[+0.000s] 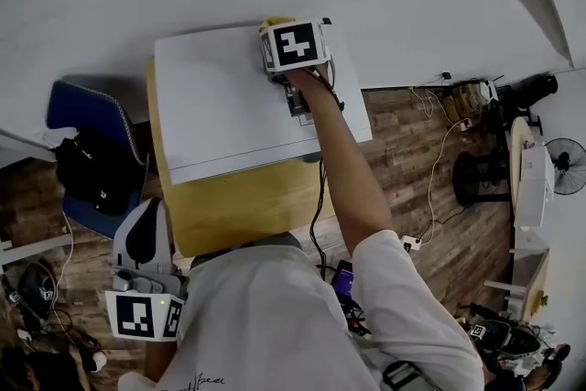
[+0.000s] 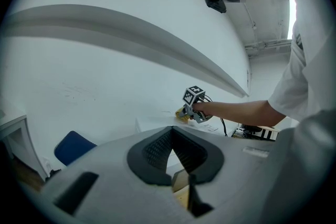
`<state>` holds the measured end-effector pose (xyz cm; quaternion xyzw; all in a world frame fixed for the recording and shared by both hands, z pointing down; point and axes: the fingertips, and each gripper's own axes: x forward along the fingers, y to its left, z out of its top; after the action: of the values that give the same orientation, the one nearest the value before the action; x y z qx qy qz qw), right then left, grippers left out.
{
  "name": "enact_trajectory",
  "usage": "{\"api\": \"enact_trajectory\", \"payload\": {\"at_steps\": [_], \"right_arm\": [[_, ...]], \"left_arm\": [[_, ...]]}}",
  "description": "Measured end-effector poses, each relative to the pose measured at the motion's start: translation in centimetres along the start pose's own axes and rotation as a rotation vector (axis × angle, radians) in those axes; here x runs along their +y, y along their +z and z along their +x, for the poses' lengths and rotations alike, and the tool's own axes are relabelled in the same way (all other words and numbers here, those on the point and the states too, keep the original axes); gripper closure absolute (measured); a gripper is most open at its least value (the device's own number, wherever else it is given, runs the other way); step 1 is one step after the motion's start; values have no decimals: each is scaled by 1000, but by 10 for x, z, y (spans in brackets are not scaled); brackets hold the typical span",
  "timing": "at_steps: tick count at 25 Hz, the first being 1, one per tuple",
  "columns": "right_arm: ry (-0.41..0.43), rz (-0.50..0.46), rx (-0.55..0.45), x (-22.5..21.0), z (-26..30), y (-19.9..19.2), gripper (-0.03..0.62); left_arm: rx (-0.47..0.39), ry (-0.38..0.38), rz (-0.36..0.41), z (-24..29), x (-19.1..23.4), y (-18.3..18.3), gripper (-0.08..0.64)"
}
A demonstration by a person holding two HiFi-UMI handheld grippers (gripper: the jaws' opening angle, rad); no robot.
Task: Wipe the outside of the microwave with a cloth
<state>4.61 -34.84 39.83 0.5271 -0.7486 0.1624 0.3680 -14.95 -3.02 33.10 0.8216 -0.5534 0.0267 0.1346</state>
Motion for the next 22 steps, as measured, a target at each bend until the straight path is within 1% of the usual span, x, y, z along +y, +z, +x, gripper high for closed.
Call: {"api": "enact_trajectory", "payload": {"at_steps": [2,6,11,17,22], "right_arm": [[22,-8,-3,14,1,4,471],[40,-14,-6,33,4,8,471],[77,-11,-19,56,7,18,471],[110,-5,-27,77,9,25,471],[172,-3,-36,108,12,34,469]], "left_arm": [[1,-1,-2,0,-1,0,563],[5,-2,-12,0,-1,-3,563],[12,-6,-3,1,0,-4,563],[-1,-2,1,-1,1,1,563],[-4,10,0,-4,4,3,563]]}}
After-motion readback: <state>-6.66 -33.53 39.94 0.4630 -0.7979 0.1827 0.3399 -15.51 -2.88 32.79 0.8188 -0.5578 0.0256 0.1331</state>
